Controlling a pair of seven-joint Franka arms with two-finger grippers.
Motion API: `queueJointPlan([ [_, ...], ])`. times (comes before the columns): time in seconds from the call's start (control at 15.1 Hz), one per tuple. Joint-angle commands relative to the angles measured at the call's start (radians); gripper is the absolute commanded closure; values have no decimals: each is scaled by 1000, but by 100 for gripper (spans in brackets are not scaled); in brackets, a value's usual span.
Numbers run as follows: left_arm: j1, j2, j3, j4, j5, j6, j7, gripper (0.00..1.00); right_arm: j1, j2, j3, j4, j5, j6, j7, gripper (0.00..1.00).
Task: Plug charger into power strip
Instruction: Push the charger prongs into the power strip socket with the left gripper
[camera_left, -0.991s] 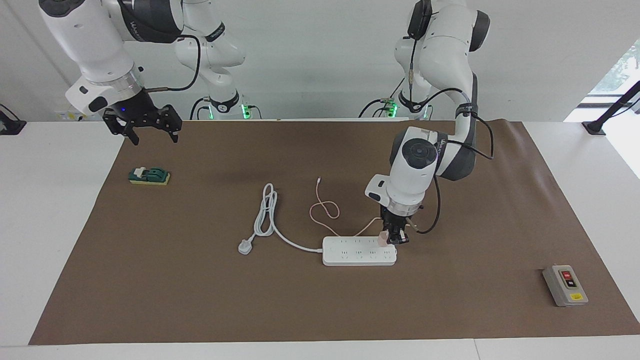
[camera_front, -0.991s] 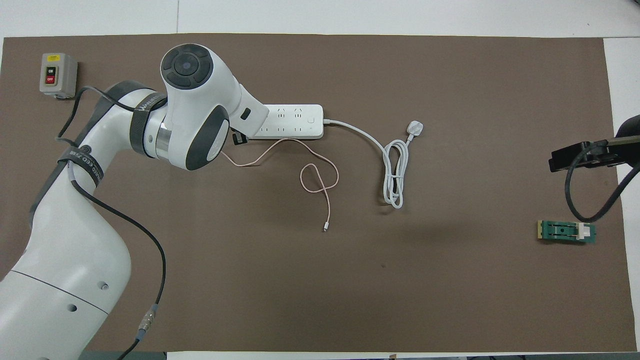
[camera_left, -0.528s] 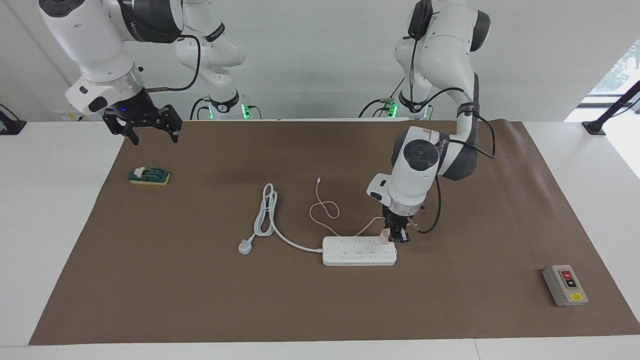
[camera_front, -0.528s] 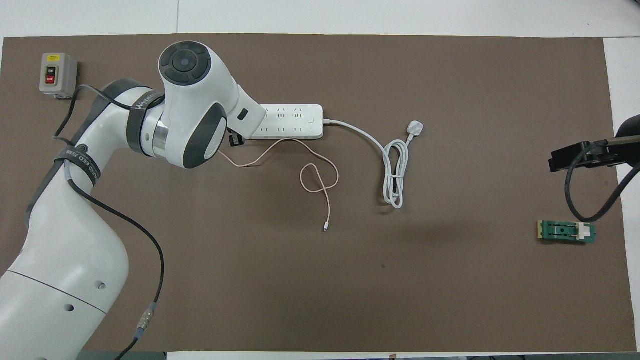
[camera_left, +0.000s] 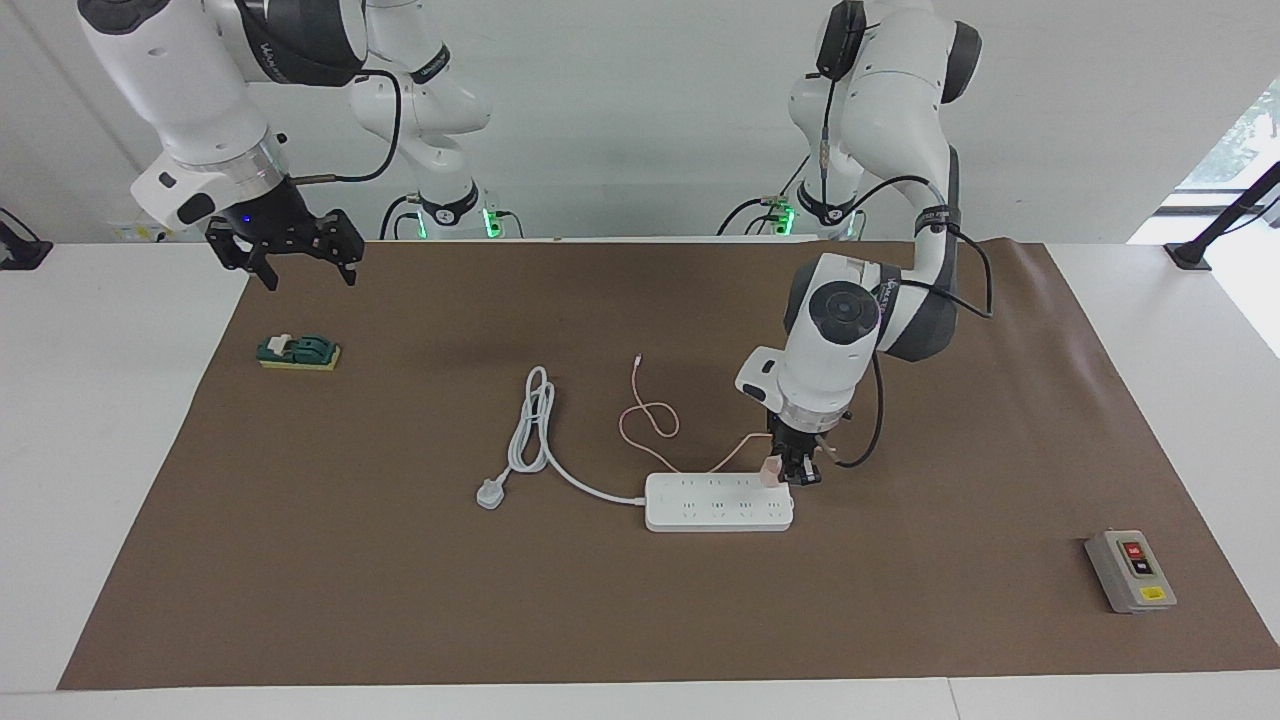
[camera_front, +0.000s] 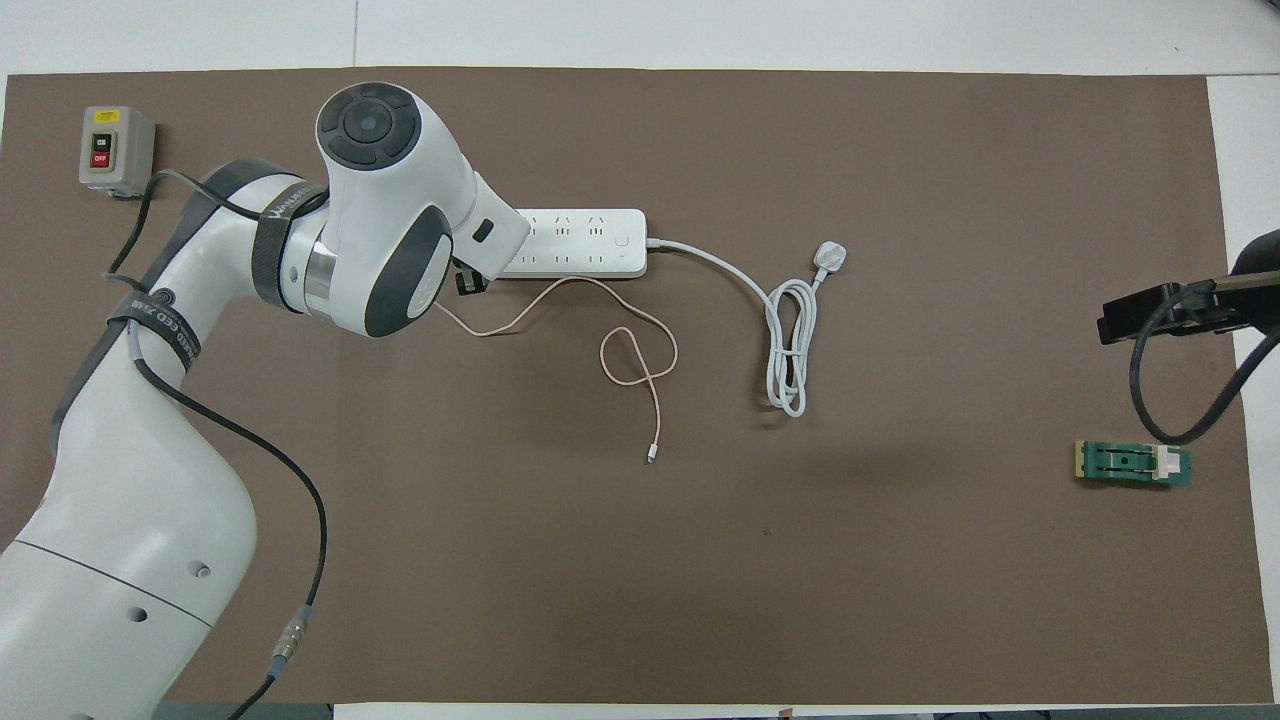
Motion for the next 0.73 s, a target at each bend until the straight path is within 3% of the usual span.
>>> queueJointPlan([
  [0.0,4,33,-4,-30,-2,58,34,100,-9,-23,9,-19,-14,-9,1,0],
  [0.26,3,54,-7,1,31,23,45,100,-9,-23,9,-19,-14,-8,1,0],
  [0.46,1,155,-10,148,35,-69,83,100,-9,-23,10,-19,-16,-9,1,0],
  [0.66,1,182,-10,177,35,-75,164,100,-9,-23,10,-19,-16,-9,1,0],
])
